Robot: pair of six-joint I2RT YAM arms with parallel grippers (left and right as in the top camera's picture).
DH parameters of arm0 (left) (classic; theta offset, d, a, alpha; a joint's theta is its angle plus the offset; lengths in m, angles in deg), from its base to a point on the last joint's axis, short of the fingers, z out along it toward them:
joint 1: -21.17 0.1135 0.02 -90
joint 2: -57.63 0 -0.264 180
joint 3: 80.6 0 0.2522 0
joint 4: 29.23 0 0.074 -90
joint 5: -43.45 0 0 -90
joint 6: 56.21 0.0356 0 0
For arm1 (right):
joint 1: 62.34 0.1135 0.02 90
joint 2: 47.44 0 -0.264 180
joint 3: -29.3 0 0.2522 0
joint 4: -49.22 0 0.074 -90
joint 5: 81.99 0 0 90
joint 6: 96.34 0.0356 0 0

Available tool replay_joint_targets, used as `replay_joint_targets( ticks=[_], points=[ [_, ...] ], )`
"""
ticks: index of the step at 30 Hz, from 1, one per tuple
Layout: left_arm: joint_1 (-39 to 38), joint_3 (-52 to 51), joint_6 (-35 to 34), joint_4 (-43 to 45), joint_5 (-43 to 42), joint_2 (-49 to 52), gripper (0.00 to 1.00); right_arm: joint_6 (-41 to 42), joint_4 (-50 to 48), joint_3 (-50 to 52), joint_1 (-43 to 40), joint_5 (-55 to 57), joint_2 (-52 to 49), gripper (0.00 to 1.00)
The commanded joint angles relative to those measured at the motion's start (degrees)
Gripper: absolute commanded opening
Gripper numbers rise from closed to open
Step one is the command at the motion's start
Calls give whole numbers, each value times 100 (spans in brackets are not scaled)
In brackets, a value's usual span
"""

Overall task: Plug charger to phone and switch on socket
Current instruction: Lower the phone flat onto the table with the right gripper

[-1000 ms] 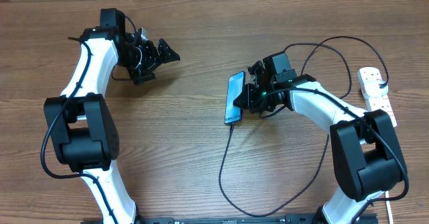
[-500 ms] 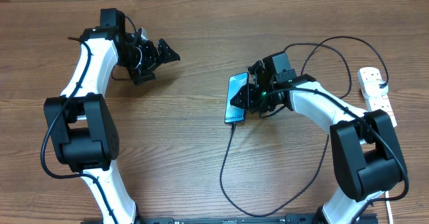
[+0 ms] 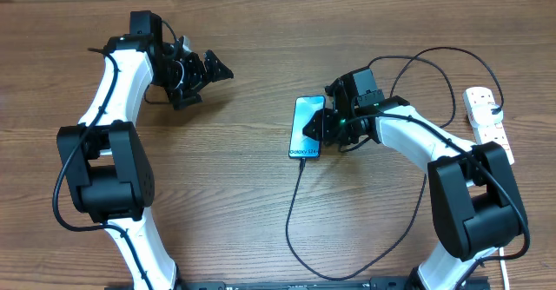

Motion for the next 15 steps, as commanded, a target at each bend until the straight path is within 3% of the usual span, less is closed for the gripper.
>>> replay_joint_targets(
  ticks=[1, 15],
  points=[
    [-39, 57, 149, -7, 15, -162, 100, -2, -22, 7, 22, 127, 15, 45],
    [-39, 57, 151, -4, 15, -162, 100, 22, -17, 7, 20, 216, 15, 43]
  ],
)
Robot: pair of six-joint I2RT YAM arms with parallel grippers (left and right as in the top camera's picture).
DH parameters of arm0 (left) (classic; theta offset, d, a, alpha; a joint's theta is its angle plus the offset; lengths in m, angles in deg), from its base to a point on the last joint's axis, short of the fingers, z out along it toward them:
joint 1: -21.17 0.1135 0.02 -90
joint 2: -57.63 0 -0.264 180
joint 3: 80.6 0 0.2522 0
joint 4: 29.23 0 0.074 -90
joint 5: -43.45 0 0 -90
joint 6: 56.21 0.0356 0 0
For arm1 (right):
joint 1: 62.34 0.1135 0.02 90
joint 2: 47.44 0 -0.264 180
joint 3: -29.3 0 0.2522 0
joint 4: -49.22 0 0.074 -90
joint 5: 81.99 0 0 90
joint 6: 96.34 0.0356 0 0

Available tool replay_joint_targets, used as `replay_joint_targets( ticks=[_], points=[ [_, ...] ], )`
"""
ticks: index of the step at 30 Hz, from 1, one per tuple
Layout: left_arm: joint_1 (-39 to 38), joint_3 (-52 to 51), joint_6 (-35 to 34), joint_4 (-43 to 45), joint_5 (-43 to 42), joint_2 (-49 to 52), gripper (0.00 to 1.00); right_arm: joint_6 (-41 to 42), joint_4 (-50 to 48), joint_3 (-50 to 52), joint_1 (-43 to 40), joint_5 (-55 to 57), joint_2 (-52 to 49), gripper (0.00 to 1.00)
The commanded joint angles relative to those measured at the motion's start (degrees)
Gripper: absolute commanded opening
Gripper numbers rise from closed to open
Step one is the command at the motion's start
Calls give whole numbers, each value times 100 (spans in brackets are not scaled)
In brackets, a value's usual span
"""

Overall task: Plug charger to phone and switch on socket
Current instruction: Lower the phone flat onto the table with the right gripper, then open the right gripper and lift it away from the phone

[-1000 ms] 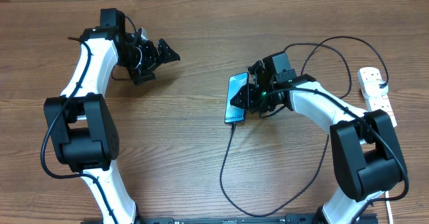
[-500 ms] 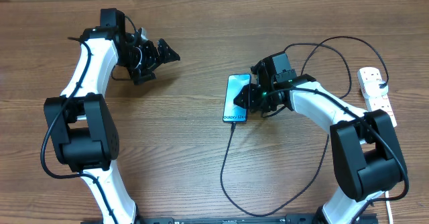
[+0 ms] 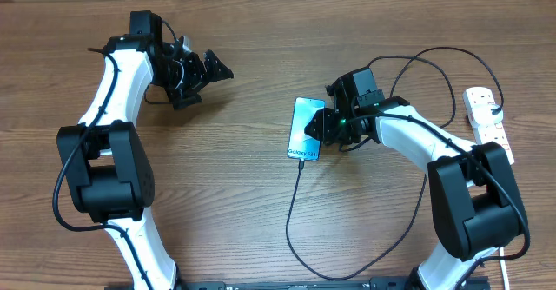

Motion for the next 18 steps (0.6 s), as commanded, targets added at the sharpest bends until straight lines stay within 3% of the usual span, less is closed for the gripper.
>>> replay_joint_targets(
  ticks=[1, 13, 18],
  points=[
    [-39, 57, 151, -7, 15, -162, 100, 26, -15, 7, 22, 61, 17, 40],
    [-39, 57, 149, -7, 15, -162, 100, -4, 1080, -662, -494, 107, 669, 42],
    [-39, 57, 149, -7, 15, -162, 100, -2, 1722, -719, -697, 739, 1360, 43]
  ],
)
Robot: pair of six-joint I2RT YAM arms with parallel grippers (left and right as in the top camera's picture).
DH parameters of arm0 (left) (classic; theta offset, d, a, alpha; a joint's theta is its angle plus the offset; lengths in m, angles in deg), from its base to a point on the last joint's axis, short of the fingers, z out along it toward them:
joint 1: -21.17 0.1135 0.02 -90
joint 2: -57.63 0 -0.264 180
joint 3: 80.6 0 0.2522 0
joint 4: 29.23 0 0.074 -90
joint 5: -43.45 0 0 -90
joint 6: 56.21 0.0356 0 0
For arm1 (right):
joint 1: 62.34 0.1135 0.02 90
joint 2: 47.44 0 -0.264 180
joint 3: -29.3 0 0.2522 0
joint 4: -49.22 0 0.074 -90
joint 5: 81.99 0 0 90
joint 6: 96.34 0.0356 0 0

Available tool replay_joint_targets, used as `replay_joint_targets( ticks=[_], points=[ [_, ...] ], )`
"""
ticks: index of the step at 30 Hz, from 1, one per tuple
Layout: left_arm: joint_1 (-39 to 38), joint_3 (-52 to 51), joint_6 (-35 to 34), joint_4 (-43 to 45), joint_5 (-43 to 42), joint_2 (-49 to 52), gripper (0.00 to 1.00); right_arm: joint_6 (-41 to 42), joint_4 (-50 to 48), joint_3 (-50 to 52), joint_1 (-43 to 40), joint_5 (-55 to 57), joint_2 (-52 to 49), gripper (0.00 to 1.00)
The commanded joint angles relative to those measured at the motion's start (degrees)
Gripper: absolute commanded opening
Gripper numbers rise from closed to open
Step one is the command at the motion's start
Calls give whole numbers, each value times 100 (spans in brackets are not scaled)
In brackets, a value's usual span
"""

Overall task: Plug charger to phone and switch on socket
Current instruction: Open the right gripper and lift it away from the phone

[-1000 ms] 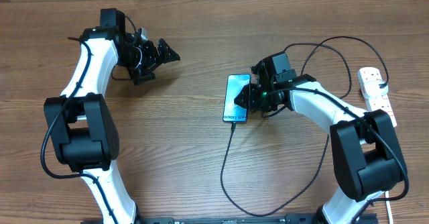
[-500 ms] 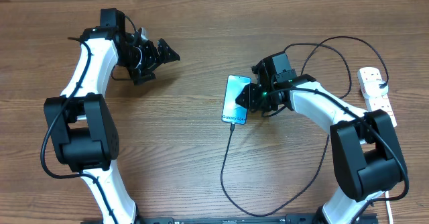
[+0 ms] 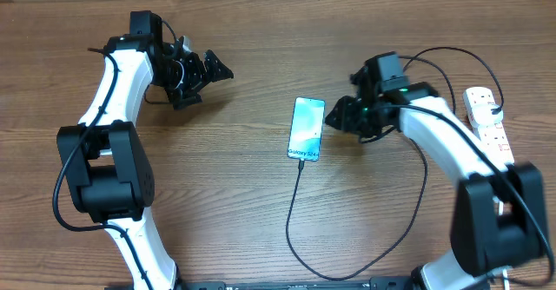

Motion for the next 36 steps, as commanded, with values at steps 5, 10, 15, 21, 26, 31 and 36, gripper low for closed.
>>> replay_joint_targets(
  ticks=[5, 10, 15, 21, 26, 31, 36],
  points=[
    [-39, 57, 151, -7, 15, -162, 100, -9, 621, -181, -356, 1106, 1145, 34],
    [-39, 57, 149, -7, 15, -162, 100, -7, 791, -179, -673, 1145, 1316, 9],
    [-39, 57, 149, -7, 15, -162, 100, -11, 960, -168, -863, 1145, 1314, 4],
    [-39, 57, 151, -7, 15, -162, 100, -90, 1069, -170, -1086, 1191, 1314, 4],
    [-39, 57, 149, -7, 15, -162, 100, -2, 1167, -170, -1421, 1244, 1314, 4],
    [-39, 57, 151, -4, 15, -162, 100, 398, 1268, -170, -1969, 1329, 1314, 4],
    [-39, 57, 149, -7, 15, -162, 100, 452, 1414, -170, -2404, 1364, 1314, 4]
  ],
)
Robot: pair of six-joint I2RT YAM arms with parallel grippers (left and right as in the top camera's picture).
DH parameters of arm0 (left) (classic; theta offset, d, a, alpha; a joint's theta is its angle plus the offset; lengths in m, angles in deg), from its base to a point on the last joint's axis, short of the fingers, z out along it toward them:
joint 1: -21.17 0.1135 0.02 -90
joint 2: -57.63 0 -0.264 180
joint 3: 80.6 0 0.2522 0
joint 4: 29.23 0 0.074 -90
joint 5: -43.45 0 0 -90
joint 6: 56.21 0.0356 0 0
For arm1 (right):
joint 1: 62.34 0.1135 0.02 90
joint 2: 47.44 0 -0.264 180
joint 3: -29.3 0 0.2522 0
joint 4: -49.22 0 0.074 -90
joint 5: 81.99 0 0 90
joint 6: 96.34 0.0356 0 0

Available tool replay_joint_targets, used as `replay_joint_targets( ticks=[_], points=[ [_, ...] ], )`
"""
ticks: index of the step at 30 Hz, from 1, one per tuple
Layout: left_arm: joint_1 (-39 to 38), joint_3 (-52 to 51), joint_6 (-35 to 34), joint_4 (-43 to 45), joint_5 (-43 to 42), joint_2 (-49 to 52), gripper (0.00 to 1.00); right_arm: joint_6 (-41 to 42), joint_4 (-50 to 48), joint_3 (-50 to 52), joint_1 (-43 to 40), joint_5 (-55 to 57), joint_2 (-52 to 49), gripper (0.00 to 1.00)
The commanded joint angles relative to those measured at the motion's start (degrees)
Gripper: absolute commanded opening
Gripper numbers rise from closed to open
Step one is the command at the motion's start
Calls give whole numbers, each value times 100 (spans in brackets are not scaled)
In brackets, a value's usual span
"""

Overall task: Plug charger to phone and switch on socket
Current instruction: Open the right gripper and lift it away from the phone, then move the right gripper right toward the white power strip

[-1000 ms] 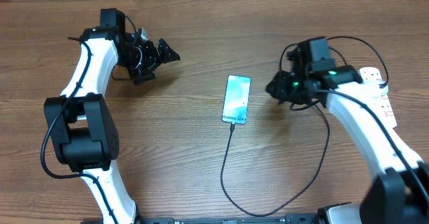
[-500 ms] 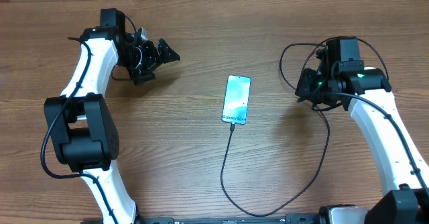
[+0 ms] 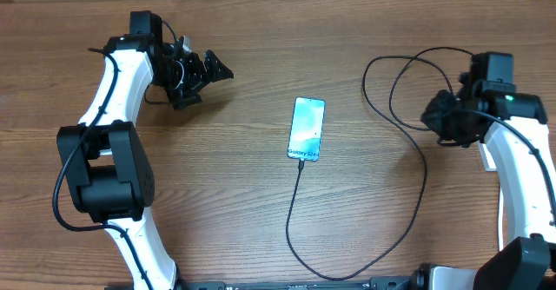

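Observation:
The phone (image 3: 307, 129) lies face up mid-table with its screen lit. The charger cable (image 3: 295, 212) is plugged into its near end, loops toward the front edge and runs back up to the right. My right gripper (image 3: 432, 116) hangs far right of the phone, next to the cable's loop (image 3: 391, 82), with its jaws too dark to read. The socket strip is hidden under the right wrist and forearm. My left gripper (image 3: 219, 68) hovers at the far left, pointing right, holding nothing that I can see.
The black cable loops across the right half of the table, from near the front edge (image 3: 347, 275) up to the back right (image 3: 434, 54). The table's far edge meets a cardboard-coloured wall.
My right gripper has moved from just right of the phone to the far right, over where the socket strip lay. The phone, cable and left arm are unchanged.
My right gripper first sat against the phone's right edge, the cable being plugged in. It stayed there at the following moment, then stood clear of the phone to the right, and now it is over the socket strip's place. The left arm never moved.

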Motion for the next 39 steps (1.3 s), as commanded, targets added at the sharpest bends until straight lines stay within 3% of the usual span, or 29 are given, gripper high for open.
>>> replay_joint_targets(
  ticks=[1, 10, 13, 15, 17, 21, 24, 25, 39],
  points=[
    [-39, 57, 151, -7, 15, -162, 100, 131, 50, -118, -225, 140, 52, 4],
    [-39, 57, 149, -4, 15, -162, 100, 133, 72, -118, -540, 356, 52, 4],
    [-39, 57, 151, -7, 15, -162, 100, 131, 22, -118, -557, 363, 52, 26],
    [-39, 57, 151, -4, 15, -162, 100, 129, -2, -118, -557, 376, 52, 30],
    [-39, 57, 151, -7, 15, -162, 100, 129, -9, -118, -557, 376, 52, 41],
    [-39, 57, 151, -7, 15, -162, 100, 129, -42, -120, -557, 369, 52, 80],
    [-39, 57, 149, -7, 15, -162, 100, 129, -85, -120, -557, 372, 52, 92],
    [-39, 57, 151, -4, 15, -162, 100, 129, -118, -120, -557, 372, 52, 100],
    [-39, 57, 149, -7, 15, -162, 100, 127, -122, -120, -557, 378, 52, 100]
  ],
)
